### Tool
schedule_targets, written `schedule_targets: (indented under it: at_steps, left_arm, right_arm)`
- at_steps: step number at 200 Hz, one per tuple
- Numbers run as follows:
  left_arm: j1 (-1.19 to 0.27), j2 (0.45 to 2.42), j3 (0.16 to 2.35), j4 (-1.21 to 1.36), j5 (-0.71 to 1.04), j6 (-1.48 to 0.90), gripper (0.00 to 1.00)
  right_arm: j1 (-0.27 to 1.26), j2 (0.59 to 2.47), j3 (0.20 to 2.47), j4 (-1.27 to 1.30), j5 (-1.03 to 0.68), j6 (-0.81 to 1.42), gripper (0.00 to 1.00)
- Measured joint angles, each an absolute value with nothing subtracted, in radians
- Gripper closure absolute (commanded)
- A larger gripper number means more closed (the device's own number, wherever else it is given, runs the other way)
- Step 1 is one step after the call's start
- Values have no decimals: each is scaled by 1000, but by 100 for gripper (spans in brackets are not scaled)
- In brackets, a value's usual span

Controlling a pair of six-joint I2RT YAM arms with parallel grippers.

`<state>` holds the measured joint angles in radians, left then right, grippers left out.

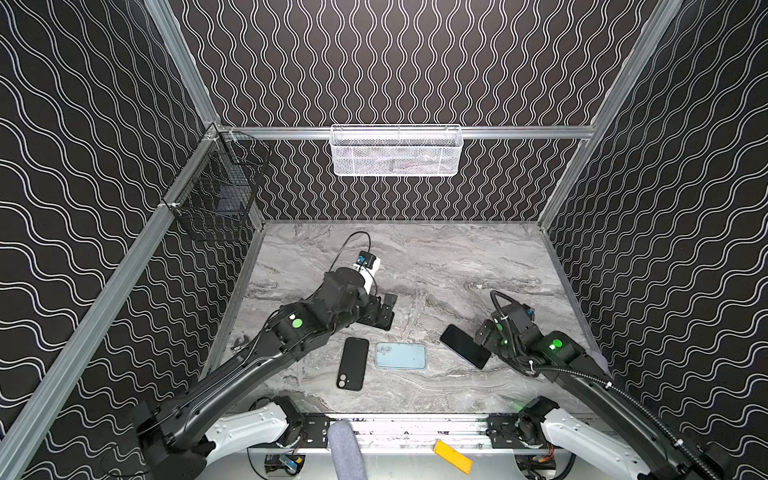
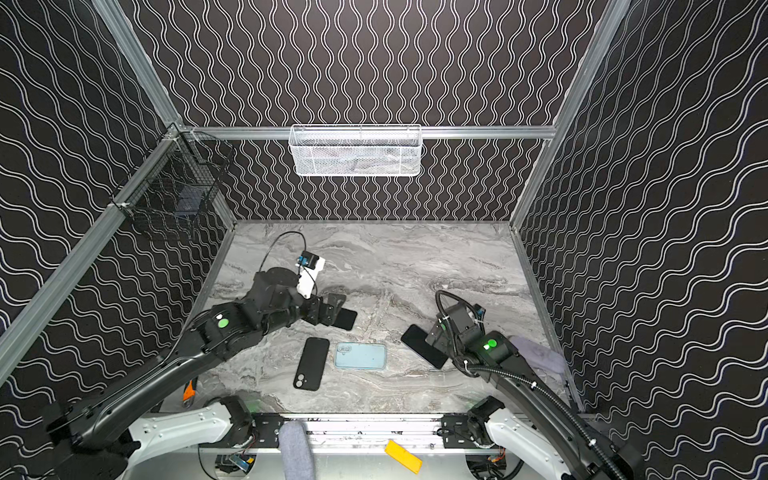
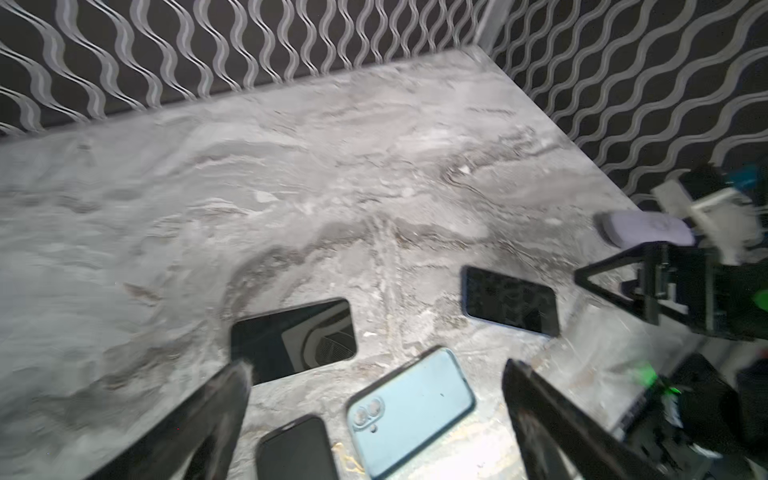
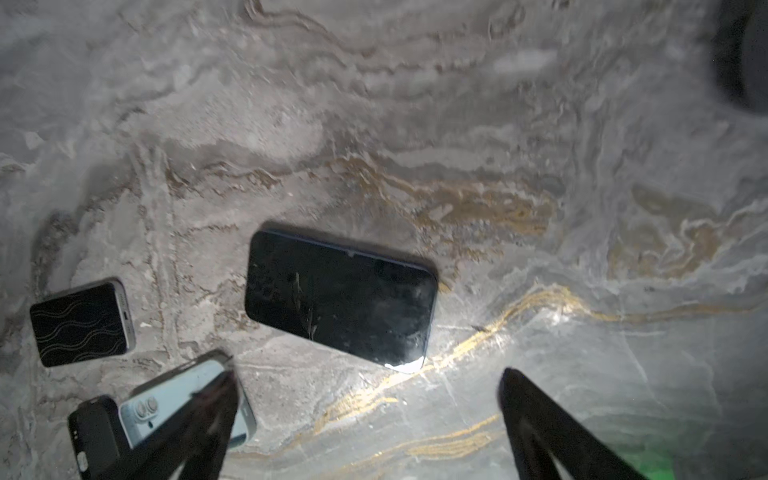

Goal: Put the phone into the phone case
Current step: 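Lift the right gripper off the case while the left gripper rises, then move the right gripper to the blue-framed black phone and grasp its edge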

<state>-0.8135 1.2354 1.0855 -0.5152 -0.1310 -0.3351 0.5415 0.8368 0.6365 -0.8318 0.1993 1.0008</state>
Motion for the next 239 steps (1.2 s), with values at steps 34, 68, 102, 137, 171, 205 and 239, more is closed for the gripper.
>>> schedule_targets:
  at_steps: [34, 68, 102, 137, 171, 205, 239]
  left_arm:
    - [-813, 1284, 1069, -470, -27, -338, 1]
    - [-813, 1327, 1065, -448, 44, -347, 1]
    - [-813, 1323, 1042, -438, 66, -368, 1]
    - [-813, 1313, 1031, -432, 89, -389, 1]
    - [-793, 1292, 1003, -404, 121, -402, 1]
    - [-712, 1264, 953, -371, 193, -447, 1]
    - [-626, 1257, 904, -315, 282, -502, 3]
  right_arm:
    - [515, 817, 513, -780, 109, 1039, 1]
    - [488, 844, 450, -706, 41, 1042, 1]
    - [475, 881, 430, -618, 5, 1023, 0]
    - [472, 958, 430, -538, -27, 986, 0]
    - [471, 1023, 444, -477, -47, 973, 0]
    - [471, 1112, 480, -401, -59, 956, 0]
    - [470, 1250, 558, -335, -66, 926, 1]
